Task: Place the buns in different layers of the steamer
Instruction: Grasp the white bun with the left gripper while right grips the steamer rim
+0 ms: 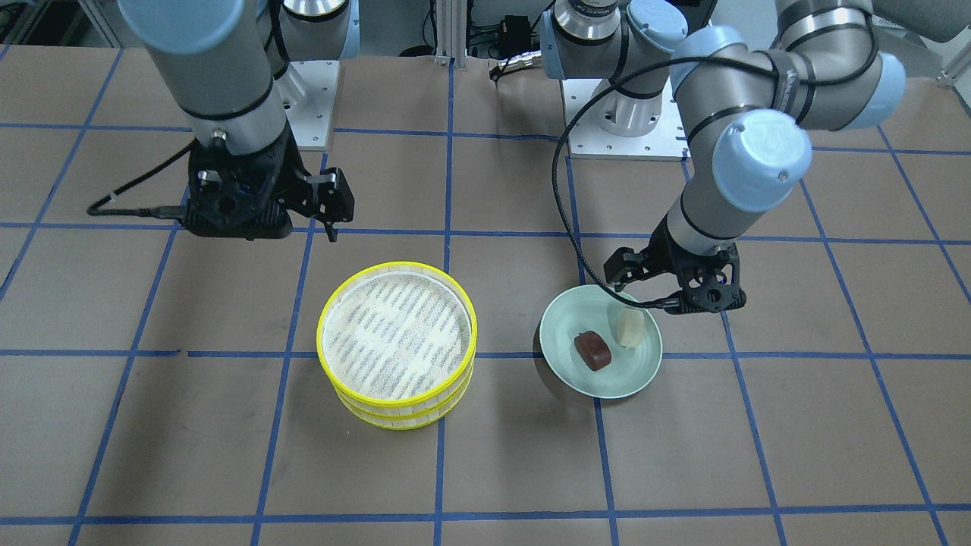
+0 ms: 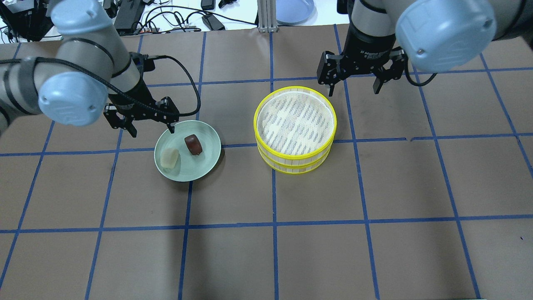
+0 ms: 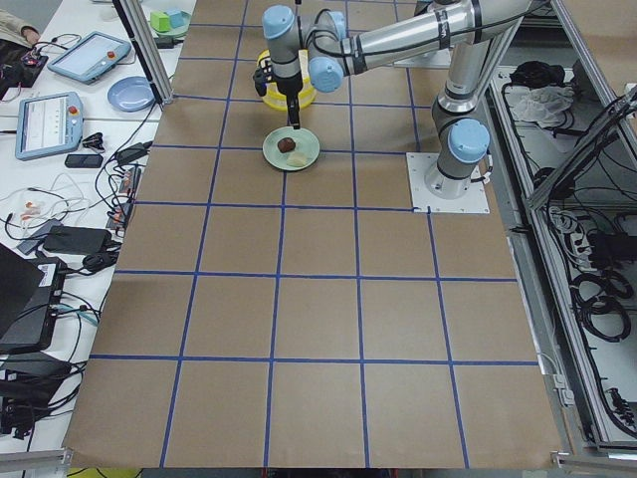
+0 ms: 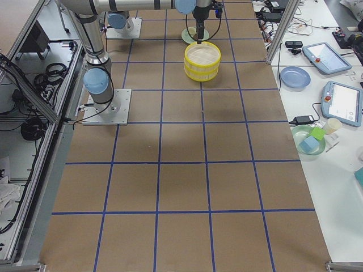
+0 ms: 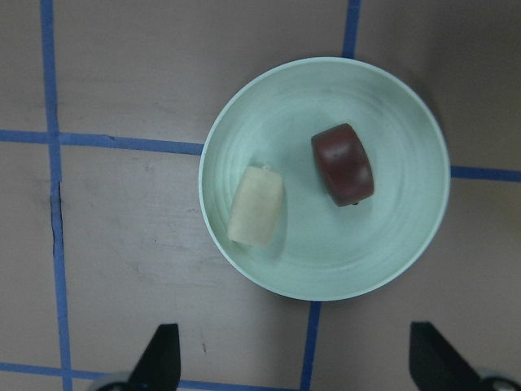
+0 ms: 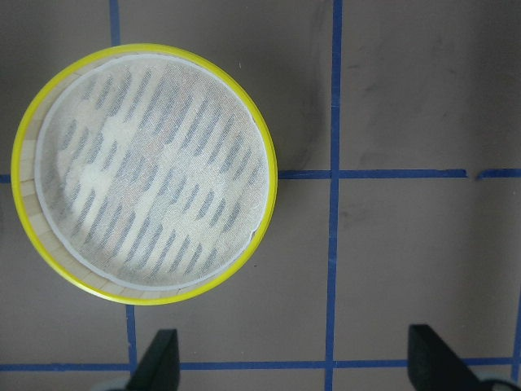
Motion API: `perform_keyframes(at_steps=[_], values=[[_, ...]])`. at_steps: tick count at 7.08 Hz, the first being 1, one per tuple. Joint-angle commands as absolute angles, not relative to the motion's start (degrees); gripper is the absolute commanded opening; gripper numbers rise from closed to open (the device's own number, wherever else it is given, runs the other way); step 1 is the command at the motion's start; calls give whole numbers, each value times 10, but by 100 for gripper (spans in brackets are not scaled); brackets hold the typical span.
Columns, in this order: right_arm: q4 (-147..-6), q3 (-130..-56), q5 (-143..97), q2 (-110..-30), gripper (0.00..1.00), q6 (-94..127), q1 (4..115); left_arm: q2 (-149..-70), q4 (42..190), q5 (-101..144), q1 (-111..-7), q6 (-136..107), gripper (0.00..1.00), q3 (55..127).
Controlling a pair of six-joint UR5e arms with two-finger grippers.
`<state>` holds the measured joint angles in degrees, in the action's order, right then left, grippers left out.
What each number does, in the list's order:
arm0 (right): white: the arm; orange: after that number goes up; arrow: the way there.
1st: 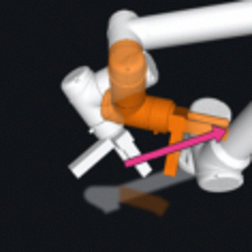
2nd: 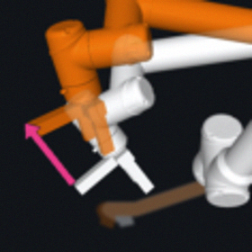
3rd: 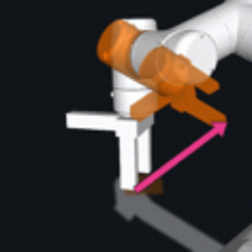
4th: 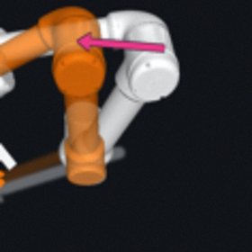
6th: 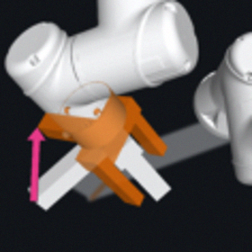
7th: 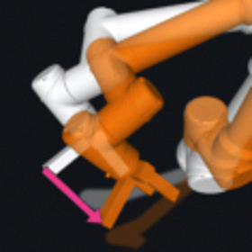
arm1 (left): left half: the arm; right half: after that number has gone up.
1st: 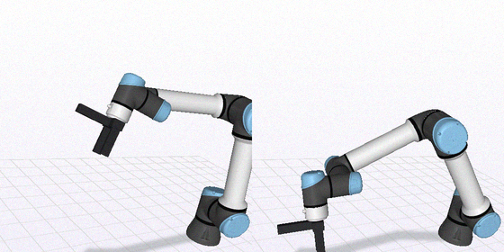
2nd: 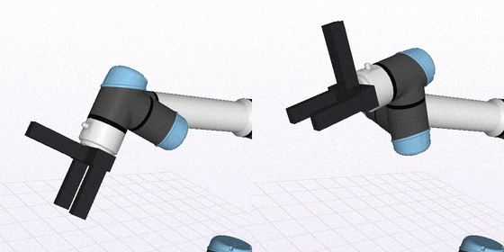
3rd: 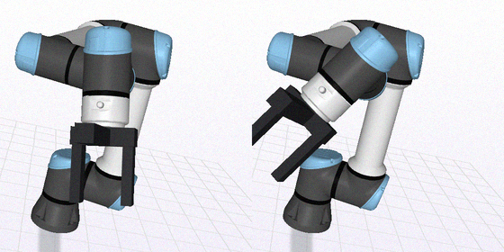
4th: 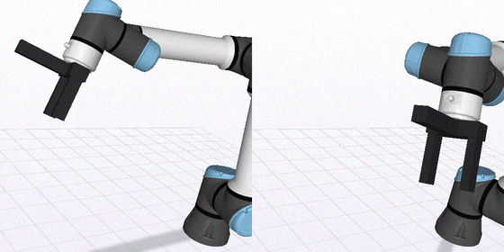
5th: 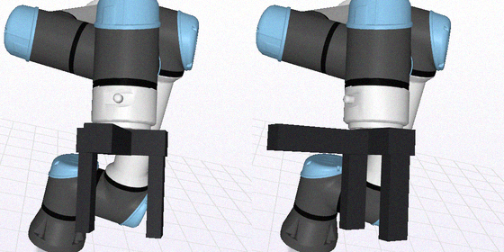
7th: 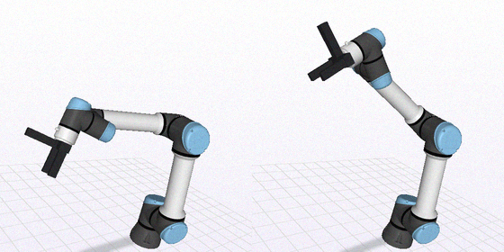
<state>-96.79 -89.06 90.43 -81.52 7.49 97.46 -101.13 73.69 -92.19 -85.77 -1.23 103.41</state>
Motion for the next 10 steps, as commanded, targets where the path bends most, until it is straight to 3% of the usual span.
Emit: perform_keyframes(at_steps=[1, 3, 4, 5, 6, 7, 8, 9, 10], values=[[-1060, -942, 909, -755, 100, 73, 975, -1079, 707, -926, -854, -7, 95, 1056], [-1076, -942, 911, -702, 100, 76, 974, -1109, 686, -928, -853, -6, 94, 1055], [-1084, -943, 910, -694, 85, 77, 975, -1120, 672, -928, -854, -5, 94, 1055], [-1085, -943, 911, -686, 59, 77, 974, -1121, 672, -928, -853, -5, 94, 1055], [-1085, -942, 911, -685, 24, 78, 975, -1122, 671, -931, -853, -3, 60, 1055], [-1085, -942, 911, -686, 11, 78, 974, -1122, 671, -931, -853, -2, 29, 1054], [-1085, -937, 912, -693, 6, 76, 974, -1121, 671, -931, -853, 3, 11, 1054], [-1080, -933, 915, -701, 0, 73, 973, -1121, 663, -930, -853, 5, 0, 1054], [-1076, -933, 915, -720, 0, 73, 972, -1121, 648, -928, -854, 18, 0, 1054]])
